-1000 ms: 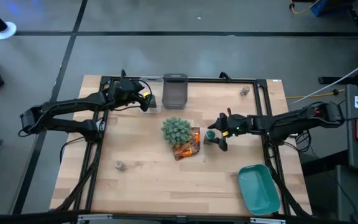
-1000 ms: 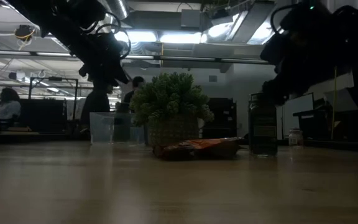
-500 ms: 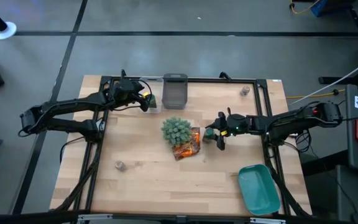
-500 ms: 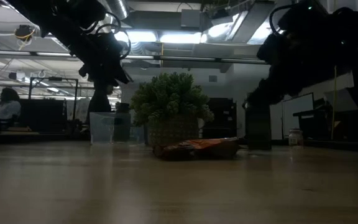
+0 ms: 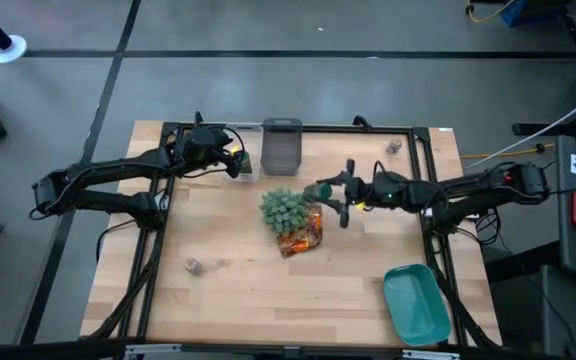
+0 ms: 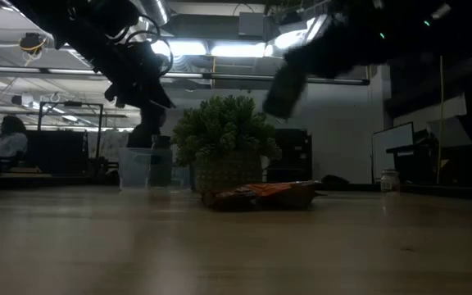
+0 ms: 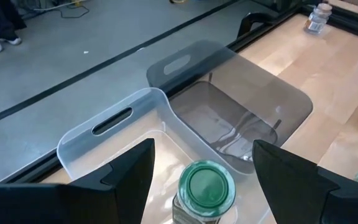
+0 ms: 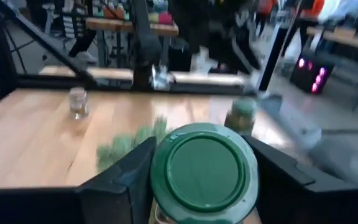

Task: Sort spices by type
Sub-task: Put the green bottled seasoning into the transparent bin

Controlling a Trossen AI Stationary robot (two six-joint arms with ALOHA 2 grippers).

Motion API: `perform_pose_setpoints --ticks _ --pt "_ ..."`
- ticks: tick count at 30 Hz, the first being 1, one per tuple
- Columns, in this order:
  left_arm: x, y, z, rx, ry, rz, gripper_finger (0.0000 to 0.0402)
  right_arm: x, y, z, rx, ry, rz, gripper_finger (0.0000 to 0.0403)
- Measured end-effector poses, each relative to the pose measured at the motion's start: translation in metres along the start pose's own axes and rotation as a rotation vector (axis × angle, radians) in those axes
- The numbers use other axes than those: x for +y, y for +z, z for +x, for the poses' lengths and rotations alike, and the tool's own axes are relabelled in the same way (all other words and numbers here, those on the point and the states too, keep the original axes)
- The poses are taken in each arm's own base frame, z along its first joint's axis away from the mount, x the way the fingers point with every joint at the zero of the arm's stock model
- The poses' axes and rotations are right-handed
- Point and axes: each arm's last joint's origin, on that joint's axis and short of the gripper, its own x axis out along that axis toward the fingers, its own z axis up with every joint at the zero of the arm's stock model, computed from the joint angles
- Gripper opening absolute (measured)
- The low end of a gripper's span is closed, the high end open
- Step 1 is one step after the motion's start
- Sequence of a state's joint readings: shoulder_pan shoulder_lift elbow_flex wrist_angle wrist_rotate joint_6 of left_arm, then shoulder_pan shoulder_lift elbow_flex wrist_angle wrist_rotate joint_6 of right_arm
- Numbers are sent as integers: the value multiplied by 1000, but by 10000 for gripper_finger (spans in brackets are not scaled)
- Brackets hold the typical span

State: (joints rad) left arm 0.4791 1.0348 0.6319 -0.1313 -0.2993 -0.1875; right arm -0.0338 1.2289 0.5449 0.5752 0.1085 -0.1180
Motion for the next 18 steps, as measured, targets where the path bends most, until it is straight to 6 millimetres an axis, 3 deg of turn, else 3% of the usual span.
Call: perform_pose_setpoints --ticks 9,18 --pt "2 5 -8 -48 -8 20 255 -53 46 49 -59 -16 -58 209" --pt "9 17 -40 -181 -28 7 255 -112 47 138 -55 43 -49 210"
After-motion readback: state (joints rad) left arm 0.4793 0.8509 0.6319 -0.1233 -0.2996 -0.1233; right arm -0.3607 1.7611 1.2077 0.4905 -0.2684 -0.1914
